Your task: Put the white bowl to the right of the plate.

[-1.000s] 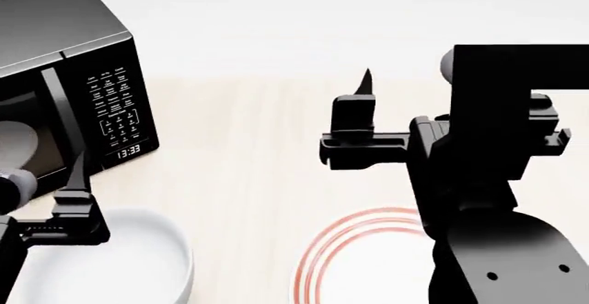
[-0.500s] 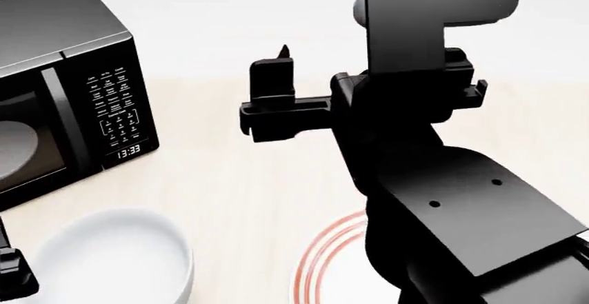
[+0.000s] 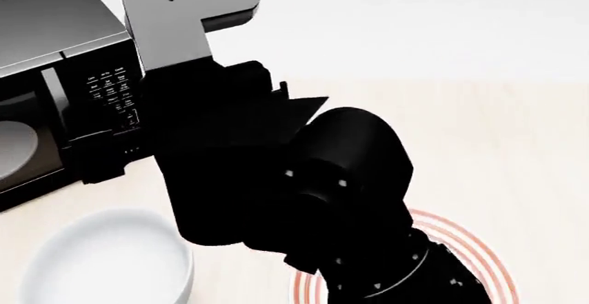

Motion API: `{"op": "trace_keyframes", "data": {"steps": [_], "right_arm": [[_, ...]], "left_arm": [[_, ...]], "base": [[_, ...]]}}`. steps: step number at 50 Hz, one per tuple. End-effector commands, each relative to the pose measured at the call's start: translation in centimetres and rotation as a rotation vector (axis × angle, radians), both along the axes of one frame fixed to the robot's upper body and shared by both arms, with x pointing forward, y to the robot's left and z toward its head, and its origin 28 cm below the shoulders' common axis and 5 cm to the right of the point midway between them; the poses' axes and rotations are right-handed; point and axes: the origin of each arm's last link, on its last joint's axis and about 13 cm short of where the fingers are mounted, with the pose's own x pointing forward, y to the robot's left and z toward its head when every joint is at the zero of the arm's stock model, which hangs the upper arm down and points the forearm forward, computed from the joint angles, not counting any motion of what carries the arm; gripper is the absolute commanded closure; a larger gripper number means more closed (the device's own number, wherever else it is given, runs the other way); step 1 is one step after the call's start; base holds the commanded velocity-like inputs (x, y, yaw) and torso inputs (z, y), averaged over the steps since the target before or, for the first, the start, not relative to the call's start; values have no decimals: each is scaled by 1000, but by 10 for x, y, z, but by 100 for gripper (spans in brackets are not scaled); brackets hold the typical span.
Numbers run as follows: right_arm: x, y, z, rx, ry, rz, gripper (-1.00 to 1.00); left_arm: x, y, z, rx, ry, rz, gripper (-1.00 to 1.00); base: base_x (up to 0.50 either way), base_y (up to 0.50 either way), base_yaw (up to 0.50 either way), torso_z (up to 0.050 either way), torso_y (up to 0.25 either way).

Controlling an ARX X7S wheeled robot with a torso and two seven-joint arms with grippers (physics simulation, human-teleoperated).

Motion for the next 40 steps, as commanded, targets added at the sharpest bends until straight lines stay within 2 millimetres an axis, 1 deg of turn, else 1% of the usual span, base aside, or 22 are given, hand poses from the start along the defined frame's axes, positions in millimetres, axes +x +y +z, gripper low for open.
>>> {"op": "trace_keyframes", "data": {"steps": [1,7,13,21,30,36,38,40], "right_arm": [[19,21,-15,-82,190,-73,-100],[27,28,-21,-95,251,-85,-100],[34,31,-33,-157,321,-98,-100],[38,28,-43,-161,408,-100,-100],[39,24,-51,-177,435,-105,-100],[40,23,-55,-165,478,-98,-100],[41,23,-54,-110,511,-82,-100],[42,23,-56,-94,526,-83,-100]], "left_arm": [[-15,13,3,-7,-24,93,-100],[-18,15,4,-10,-33,105,-100],[-20,15,4,-11,-39,111,-100],[-21,15,4,-9,-41,110,-100],[-20,14,4,-5,-40,101,-100],[-20,13,4,-3,-39,97,-100],[-20,12,4,-1,-39,96,-100],[-20,12,4,1,-39,93,-100]], "base": [[0,0,0,0,0],[0,0,0,0,0],[0,0,0,0,0],[0,0,0,0,0],[0,0,0,0,0],[0,0,0,0,0],[0,0,0,0,0],[0,0,0,0,0]]}}
